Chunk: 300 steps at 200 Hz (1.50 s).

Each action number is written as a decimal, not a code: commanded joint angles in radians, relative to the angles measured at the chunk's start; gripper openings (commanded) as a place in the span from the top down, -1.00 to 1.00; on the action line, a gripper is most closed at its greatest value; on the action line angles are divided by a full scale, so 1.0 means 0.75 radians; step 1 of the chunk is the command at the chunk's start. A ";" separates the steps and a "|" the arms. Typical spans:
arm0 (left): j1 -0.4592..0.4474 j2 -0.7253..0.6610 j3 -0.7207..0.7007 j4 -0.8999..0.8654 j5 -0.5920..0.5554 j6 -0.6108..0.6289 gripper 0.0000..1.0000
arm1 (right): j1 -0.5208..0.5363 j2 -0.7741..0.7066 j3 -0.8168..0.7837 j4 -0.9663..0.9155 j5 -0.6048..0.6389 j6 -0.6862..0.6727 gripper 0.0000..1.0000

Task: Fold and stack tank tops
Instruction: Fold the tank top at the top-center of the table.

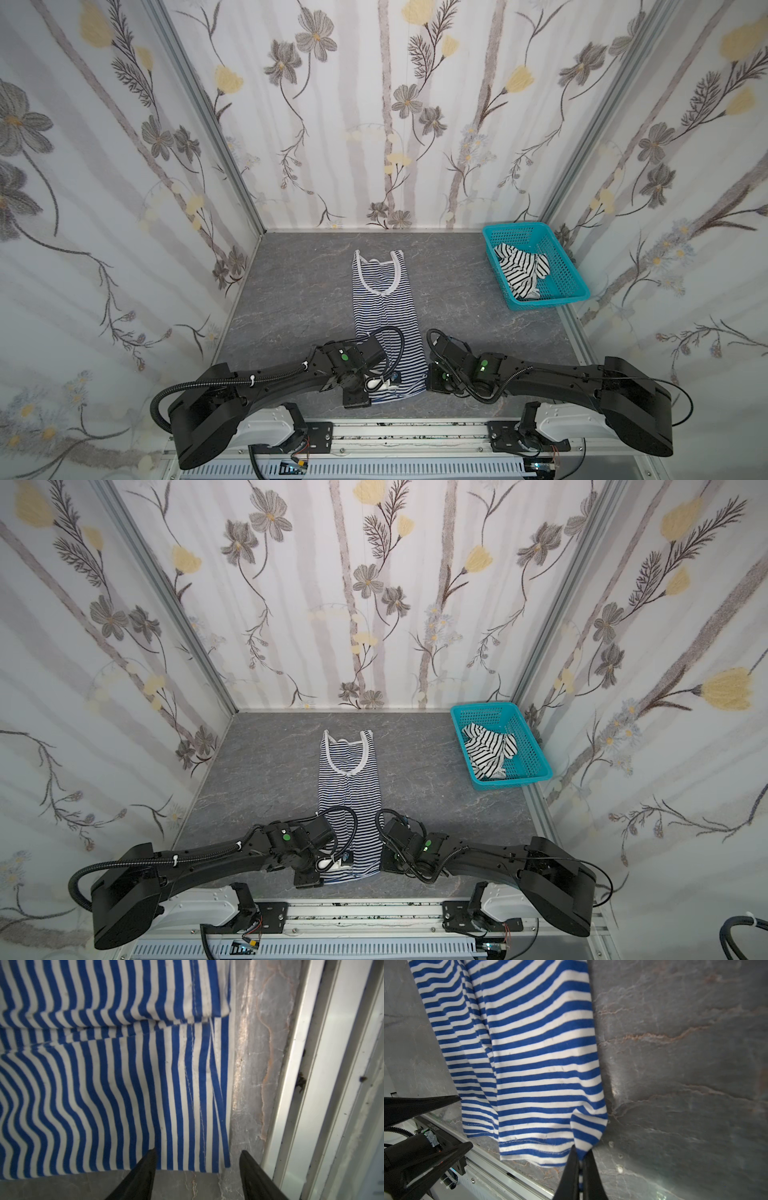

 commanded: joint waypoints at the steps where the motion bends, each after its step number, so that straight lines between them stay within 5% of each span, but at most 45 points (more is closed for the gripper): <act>1: -0.020 0.006 0.011 -0.034 -0.017 0.019 -0.29 | -0.007 0.011 0.013 0.036 0.021 -0.010 1.00; 80: -0.036 0.131 0.050 -0.031 -0.029 0.004 -0.24 | -0.018 0.033 0.020 0.063 0.004 -0.025 1.00; 201: -0.039 0.117 0.050 -0.052 0.082 0.008 0.83 | -0.036 -0.058 -0.023 0.035 0.012 -0.013 1.00; 259: -0.038 0.032 0.132 -0.168 0.172 0.041 1.00 | -0.022 -0.184 -0.025 -0.053 0.032 0.002 1.00; 300: -0.003 -0.010 0.174 -0.197 0.032 0.105 1.00 | -0.044 -0.251 0.071 -0.144 0.062 -0.050 1.00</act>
